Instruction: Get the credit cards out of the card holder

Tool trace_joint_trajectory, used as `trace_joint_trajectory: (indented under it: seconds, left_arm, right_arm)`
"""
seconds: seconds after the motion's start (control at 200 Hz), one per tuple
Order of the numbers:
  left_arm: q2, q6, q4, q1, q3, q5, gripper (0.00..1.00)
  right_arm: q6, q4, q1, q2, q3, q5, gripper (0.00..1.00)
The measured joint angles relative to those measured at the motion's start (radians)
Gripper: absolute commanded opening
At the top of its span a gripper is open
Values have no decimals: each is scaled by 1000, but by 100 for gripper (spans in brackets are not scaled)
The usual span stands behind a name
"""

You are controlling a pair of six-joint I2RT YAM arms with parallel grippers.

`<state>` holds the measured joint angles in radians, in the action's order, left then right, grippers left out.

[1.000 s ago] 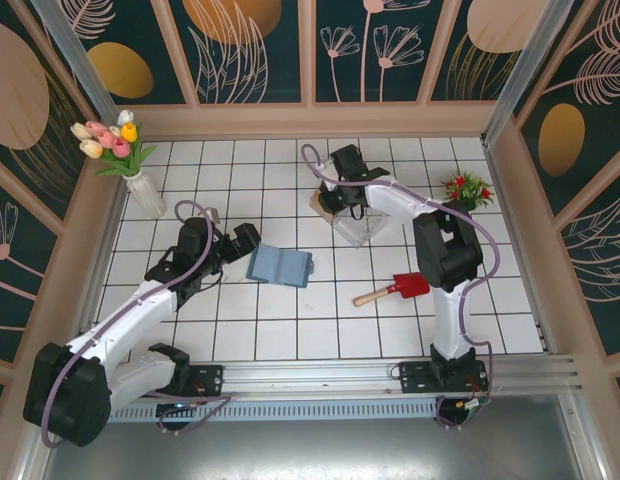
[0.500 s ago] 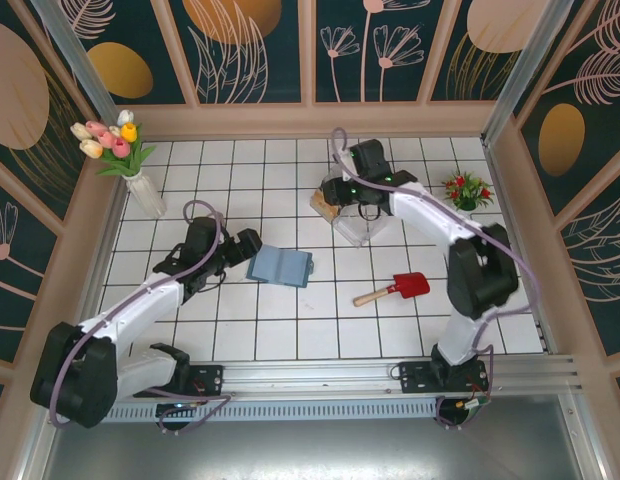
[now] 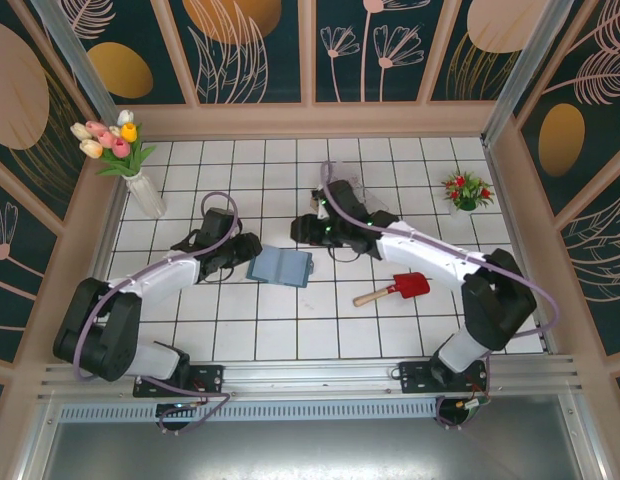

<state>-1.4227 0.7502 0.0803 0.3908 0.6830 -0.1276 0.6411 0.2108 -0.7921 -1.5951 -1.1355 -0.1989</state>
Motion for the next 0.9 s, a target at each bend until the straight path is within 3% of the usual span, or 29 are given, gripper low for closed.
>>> trace_joint_trajectory:
  seconds: [0.44,0.901]
  left_arm:
    - [-76,19,-24,0,-26,-107,22]
    - [-90,30,-67,0,-81,-162,10]
  right_arm:
    - [103,53,-97,-274,-90,37,43]
    - [108,220,-98,-336,-132,212,47]
